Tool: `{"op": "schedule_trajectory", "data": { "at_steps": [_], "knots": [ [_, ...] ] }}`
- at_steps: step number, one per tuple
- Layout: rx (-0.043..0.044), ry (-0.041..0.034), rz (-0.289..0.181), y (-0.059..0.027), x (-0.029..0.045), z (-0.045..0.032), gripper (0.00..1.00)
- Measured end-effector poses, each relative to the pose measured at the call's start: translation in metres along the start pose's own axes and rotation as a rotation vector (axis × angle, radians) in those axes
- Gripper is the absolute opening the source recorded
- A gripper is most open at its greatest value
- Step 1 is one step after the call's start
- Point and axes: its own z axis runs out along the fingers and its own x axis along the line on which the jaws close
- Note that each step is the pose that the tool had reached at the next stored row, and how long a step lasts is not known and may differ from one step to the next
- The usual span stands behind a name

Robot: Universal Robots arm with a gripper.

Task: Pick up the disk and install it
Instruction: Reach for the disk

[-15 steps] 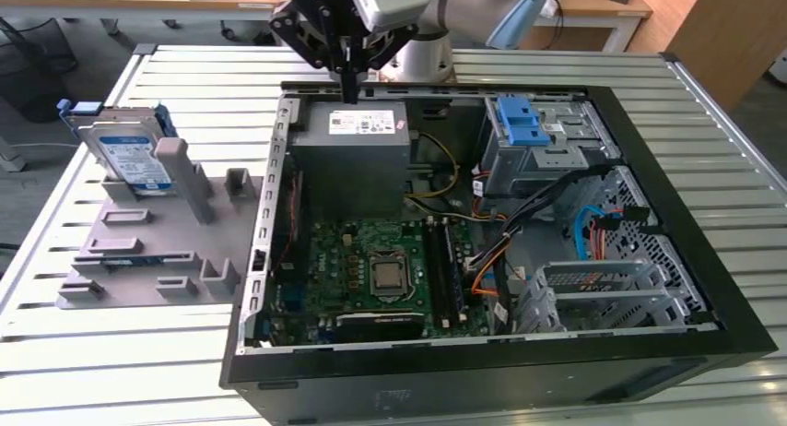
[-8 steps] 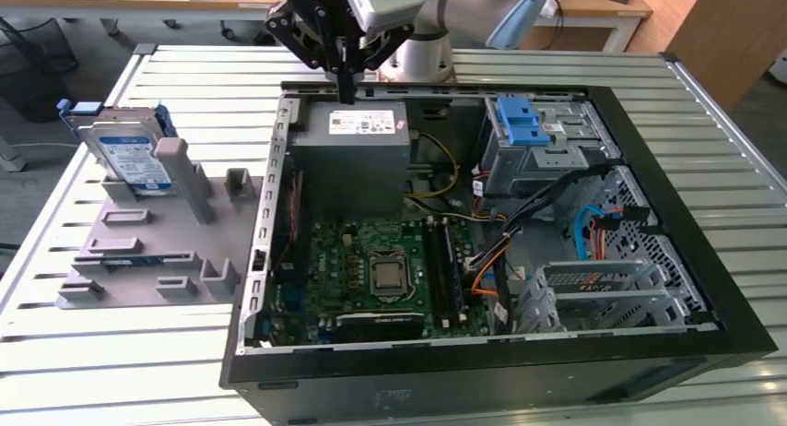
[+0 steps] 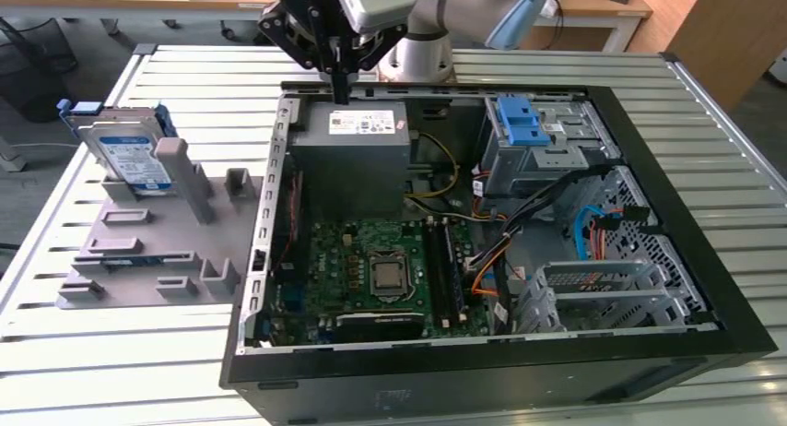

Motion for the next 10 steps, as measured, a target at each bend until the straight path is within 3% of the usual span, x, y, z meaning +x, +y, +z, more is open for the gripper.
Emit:
{"op": "schedule_trajectory", "data": {
  "at_steps": [10],
  "knots": [
    [-0.0001, 0.0000, 0.000, -0.0005, 0.0061, 0.0003, 0.11]
  ]
}}
